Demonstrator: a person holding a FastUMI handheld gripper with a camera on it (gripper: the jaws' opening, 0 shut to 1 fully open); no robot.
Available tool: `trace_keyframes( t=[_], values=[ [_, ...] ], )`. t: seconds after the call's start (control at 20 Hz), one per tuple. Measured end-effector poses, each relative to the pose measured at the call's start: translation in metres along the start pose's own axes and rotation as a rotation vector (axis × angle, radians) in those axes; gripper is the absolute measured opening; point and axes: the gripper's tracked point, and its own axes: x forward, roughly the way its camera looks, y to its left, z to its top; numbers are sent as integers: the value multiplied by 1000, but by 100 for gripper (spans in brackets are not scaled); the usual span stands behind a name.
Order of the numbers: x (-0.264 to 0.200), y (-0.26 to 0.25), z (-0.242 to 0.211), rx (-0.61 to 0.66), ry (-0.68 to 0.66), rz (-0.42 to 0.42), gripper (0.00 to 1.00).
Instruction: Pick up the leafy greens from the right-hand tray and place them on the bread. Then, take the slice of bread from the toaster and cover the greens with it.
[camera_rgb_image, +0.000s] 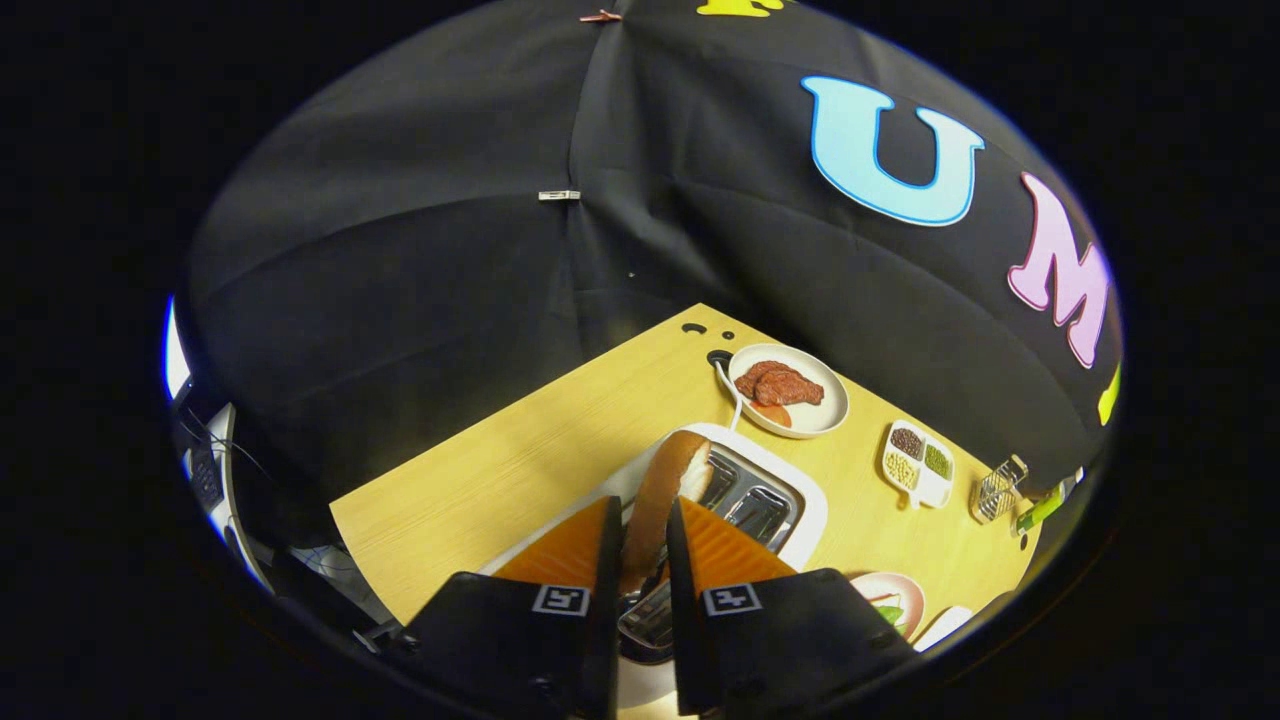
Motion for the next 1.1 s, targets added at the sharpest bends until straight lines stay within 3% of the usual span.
trace_keyframes(
  t=[0.2, 0.7, 0.9, 1.1],
  values=[
    [-5, -2, 9, 26, -23, 49, 14],
    [-66, -28, 55, 75, -147, 63, 14],
    [-95, -62, 73, 134, -196, 47, 14],
    [-114, -102, 63, 154, -202, 5, 14]
  ],
)
